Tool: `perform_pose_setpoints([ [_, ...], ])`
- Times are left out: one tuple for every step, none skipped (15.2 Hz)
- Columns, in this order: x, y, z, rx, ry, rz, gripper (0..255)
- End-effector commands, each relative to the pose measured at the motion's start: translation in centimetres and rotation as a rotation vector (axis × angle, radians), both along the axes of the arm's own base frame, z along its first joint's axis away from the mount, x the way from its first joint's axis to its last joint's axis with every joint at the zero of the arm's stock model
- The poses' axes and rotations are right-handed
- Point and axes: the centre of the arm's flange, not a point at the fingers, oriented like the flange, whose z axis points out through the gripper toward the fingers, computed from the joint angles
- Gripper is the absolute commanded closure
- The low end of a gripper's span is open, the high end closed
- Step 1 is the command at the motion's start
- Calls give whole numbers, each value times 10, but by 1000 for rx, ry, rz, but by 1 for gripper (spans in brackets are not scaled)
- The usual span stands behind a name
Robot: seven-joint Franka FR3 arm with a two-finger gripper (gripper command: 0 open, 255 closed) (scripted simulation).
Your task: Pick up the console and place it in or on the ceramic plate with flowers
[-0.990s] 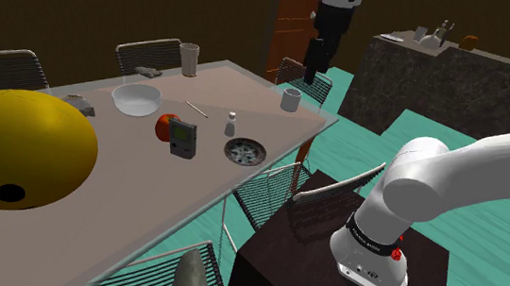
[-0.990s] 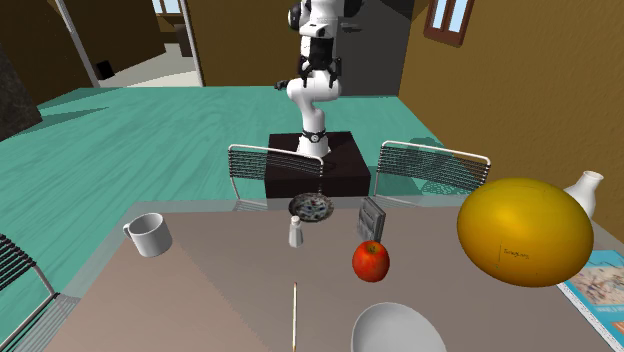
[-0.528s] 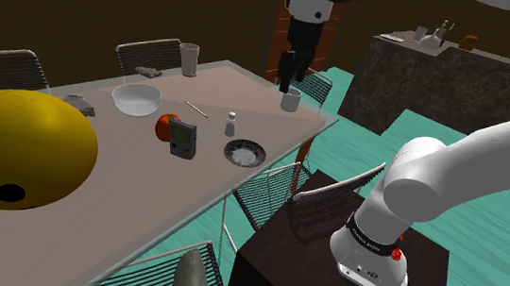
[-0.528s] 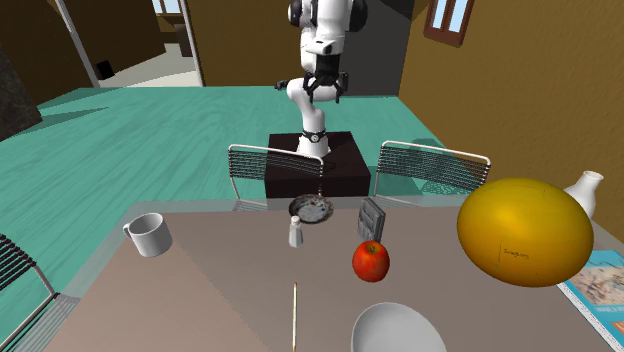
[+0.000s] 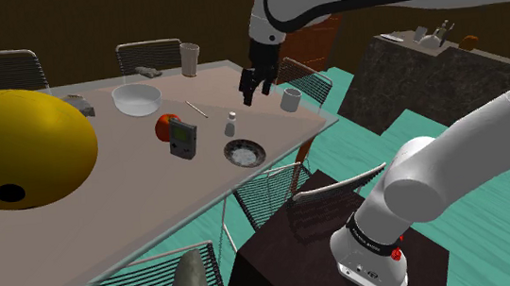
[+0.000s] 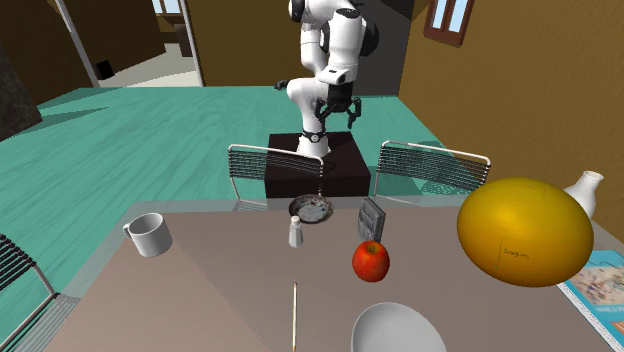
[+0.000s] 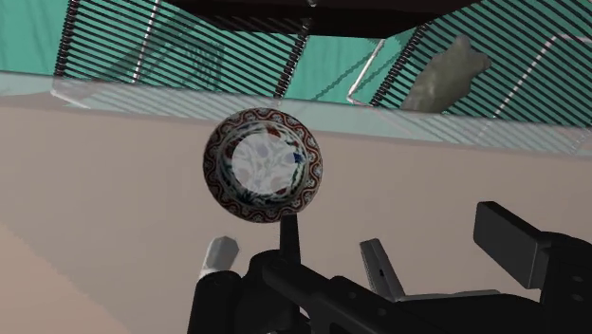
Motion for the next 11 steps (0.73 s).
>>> perform_pose_setpoints([
  [18,7,-16,5,-2,-1,0],
  [27,11,-24,8,-2,-1,0],
  [37,15,-32,10,-2,-2,0],
  [46,19,-40,12,-3,-2,0],
  [56,22,-48,15,-3,-2,0],
  [66,26,-56,17,-4,-3,0],
  [75,30,-64,19,-4,-3,0],
  [85,34,-72,22,-5,-3,0],
  [95,38,-79,24,-5,-4,0],
  [104,42,-87,26,-5,-4,0],
  [114,46,-95,29,-6,-4,0],
])
